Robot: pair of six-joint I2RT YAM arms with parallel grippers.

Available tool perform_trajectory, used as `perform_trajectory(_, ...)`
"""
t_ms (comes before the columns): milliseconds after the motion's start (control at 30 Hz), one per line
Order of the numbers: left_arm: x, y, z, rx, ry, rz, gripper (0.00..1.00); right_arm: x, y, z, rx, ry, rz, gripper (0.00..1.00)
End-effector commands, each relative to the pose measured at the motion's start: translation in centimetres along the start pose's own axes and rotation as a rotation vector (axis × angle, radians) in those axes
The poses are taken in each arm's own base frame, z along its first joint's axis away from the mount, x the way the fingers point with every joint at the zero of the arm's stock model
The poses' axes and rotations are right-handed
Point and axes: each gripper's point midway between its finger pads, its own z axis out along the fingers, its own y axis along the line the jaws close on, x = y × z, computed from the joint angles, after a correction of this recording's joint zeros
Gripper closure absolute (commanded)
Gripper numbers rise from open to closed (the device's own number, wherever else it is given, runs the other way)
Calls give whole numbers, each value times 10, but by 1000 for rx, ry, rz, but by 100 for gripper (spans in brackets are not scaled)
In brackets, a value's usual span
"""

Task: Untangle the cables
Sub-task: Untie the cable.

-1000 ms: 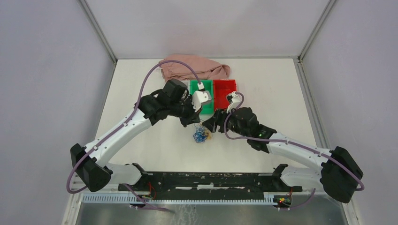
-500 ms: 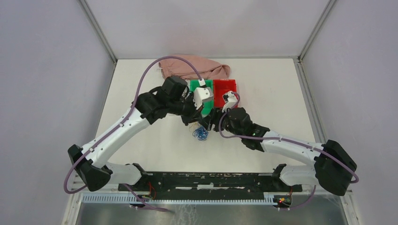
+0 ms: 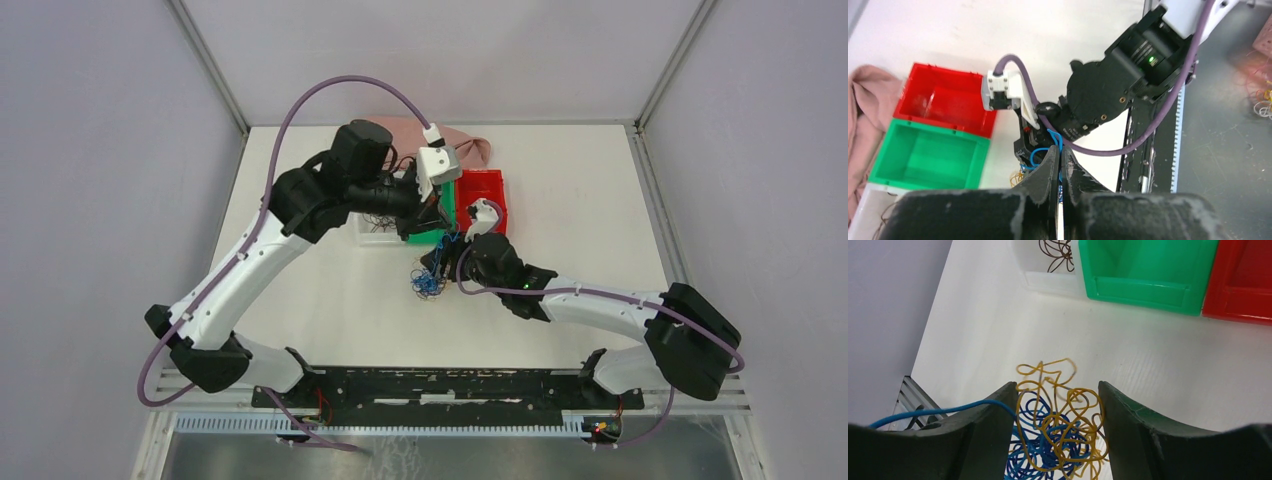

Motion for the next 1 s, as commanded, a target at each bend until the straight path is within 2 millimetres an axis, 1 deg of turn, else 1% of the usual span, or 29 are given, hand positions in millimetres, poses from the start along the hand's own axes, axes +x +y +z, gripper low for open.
perform_trajectory(0,-48,-21,-24,58,-123,14,97,-18,5,1,-6,-85,23,34)
perform_trajectory(133,-84,-23,-45,34,-209,70,97,-6,-9,-1,27,-69,14,35)
perform_trajectory(267,-120,-17,-70,-52,-299,164,97,8,-27,-4,62,-54,13,35)
perform_trajectory(300,-128,-12,-77,-90,-321,187,97,12,-31,-4,72,-47,11,35)
perform_trajectory(367,-141,-5,-87,-151,-363,231,97,20,-41,-6,92,-37,14,36)
perform_trajectory(567,-178,12,-122,-334,-495,355,97,30,-54,-10,125,-26,10,36)
perform_trajectory(667,-197,15,-140,-400,-569,390,97,34,-59,-11,136,-18,9,36)
perform_trajectory(733,-203,13,-146,-406,-592,408,97,35,-59,-11,134,-17,11,37)
perform_trajectory(800,-201,11,-145,-395,-588,410,97,29,-53,-16,115,-21,-1,36)
perform_trajectory(900,-190,9,-137,-372,-555,404,97,3,-35,-32,69,-62,-46,34)
perform_trajectory(967,-182,8,-132,-355,-535,399,97,-17,-14,-47,-7,-96,-85,32)
